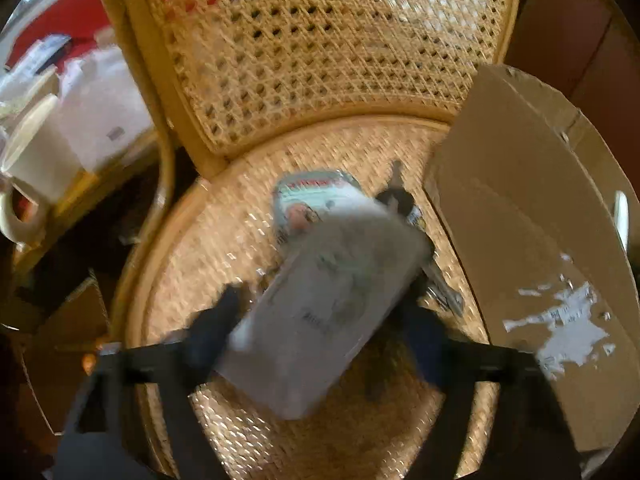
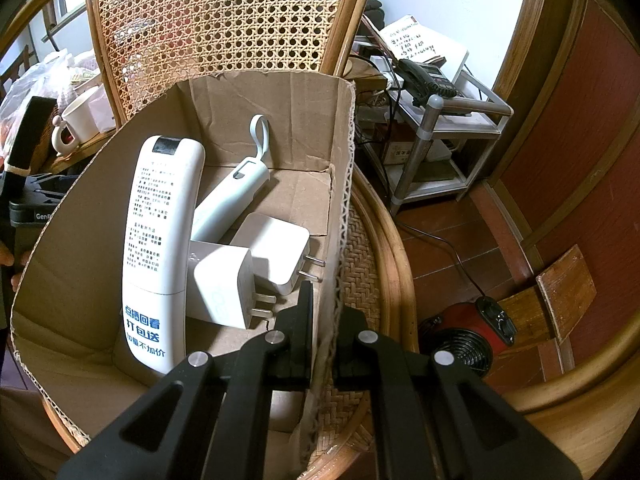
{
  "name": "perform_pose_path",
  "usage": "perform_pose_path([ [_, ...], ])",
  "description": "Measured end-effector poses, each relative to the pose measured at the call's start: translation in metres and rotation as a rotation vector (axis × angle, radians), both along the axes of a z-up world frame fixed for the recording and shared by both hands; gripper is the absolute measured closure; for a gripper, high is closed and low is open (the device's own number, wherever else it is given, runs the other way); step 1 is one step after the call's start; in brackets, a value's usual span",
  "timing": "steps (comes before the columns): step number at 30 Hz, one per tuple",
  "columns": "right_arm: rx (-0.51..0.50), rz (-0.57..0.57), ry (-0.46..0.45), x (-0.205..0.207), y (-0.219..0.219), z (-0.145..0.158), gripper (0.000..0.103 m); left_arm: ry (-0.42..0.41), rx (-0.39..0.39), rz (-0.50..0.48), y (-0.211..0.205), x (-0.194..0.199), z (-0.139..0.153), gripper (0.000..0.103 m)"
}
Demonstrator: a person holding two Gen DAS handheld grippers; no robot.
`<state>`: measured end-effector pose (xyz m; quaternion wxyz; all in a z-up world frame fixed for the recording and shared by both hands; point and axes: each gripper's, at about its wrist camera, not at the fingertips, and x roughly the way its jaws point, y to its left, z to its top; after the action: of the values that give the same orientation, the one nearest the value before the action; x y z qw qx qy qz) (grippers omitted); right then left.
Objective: Organize rigid objects
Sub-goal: 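Grasp the white Midea AC remote with the left gripper, then carry the AC remote into the cardboard box and open the left gripper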
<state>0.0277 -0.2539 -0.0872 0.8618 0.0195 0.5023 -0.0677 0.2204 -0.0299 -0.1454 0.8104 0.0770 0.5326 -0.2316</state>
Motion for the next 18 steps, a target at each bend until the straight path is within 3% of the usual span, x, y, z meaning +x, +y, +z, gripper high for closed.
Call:
perform_pose_path([
  [1,0.0,0.0,0.0,0.0,0.0,0.0,0.095,0.005,-0.006,0.002,0.0,-0.001,0.0,0.051],
  [2,0.0,0.0,0.0,0.0,0.0,0.0,0.095,0.008,-0.002,0.0,0.001,-0.001,0.0,0.053],
  [11,0.0,0.0,0.001,0.0,0.0,0.0,0.095,0.013,0.074,0.048,0.007,-0.015,0.007,0.054],
  [18,0.0,0.0,0.001,0.0,0.001,0.0,0.095,-0.014,0.028,0.058,0.009,-0.028,0.023,0.054],
])
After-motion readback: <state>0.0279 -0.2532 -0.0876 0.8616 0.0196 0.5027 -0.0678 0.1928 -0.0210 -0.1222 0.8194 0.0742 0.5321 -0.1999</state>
